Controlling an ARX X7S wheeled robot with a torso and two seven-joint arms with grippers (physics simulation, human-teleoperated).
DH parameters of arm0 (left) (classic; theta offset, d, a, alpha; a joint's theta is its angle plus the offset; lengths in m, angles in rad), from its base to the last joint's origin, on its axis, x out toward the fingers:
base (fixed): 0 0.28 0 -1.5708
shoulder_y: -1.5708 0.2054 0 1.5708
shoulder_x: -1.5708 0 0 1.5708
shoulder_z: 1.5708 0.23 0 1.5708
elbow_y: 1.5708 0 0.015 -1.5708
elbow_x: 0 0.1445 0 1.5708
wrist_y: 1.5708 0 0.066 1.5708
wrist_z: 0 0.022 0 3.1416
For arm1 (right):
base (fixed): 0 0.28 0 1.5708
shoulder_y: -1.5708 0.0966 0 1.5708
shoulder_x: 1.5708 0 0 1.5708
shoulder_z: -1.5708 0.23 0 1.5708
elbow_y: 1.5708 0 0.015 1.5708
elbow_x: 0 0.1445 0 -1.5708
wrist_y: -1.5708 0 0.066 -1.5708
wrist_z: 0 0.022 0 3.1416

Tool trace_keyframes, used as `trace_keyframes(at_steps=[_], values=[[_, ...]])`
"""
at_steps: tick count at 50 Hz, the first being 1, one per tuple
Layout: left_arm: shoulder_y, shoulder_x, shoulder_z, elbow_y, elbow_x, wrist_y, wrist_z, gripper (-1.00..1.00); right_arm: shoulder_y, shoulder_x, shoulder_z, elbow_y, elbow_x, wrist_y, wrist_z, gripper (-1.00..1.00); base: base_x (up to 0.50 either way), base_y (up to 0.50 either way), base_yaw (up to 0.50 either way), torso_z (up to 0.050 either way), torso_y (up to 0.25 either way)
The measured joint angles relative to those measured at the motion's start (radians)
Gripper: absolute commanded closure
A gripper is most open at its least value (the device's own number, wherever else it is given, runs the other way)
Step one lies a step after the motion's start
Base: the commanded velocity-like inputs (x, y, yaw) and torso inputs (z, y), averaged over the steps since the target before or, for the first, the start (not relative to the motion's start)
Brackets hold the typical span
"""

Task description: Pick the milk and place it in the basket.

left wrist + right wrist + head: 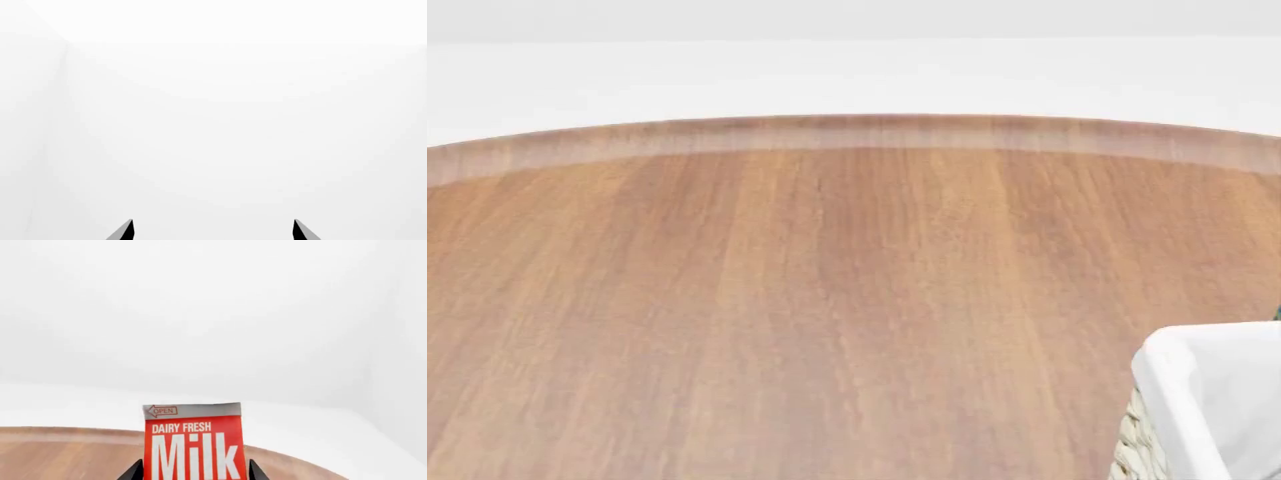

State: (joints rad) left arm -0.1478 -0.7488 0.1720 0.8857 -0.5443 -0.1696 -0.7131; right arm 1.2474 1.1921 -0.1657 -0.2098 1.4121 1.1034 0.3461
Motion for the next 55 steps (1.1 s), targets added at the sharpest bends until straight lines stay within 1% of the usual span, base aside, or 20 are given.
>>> trace_keyframes(at_steps=[10,20,27,35,45,55], values=[[0.005,-0.001,0.000,-0.003,0.002,0.004,-0.001,-1.00,-0.045,0.033,-0.008,-0.025,0.026,0.023,-0.027,1.00,0.00,0.00,0.00,0.001,0.001],[0.009,-0.002,-0.001,-0.005,0.004,0.008,-0.002,-1.00,-0.160,0.105,0.032,-0.065,0.063,-0.002,-0.056,1.00,0.00,0.00,0.00,0.000,0.001],[0.011,-0.003,-0.001,-0.007,0.006,0.011,-0.003,-1.00,-0.301,0.157,0.107,-0.078,0.082,-0.046,-0.060,1.00,0.00,0.00,0.00,0.000,0.001],[0.013,-0.004,0.000,-0.007,0.006,0.012,-0.004,-1.00,-0.477,0.182,0.225,-0.081,0.087,-0.073,-0.053,1.00,0.00,0.00,0.00,0.001,0.001],[0.011,-0.006,-0.002,-0.005,0.003,0.011,-0.007,-1.00,-0.612,0.185,0.325,-0.079,0.078,-0.073,-0.048,1.00,0.00,0.00,0.00,0.000,0.001],[0.008,-0.009,-0.001,-0.004,0.001,0.009,-0.009,-1.00,-0.728,0.175,0.425,-0.085,0.054,-0.030,-0.046,1.00,0.00,0.00,0.00,0.001,0.001]])
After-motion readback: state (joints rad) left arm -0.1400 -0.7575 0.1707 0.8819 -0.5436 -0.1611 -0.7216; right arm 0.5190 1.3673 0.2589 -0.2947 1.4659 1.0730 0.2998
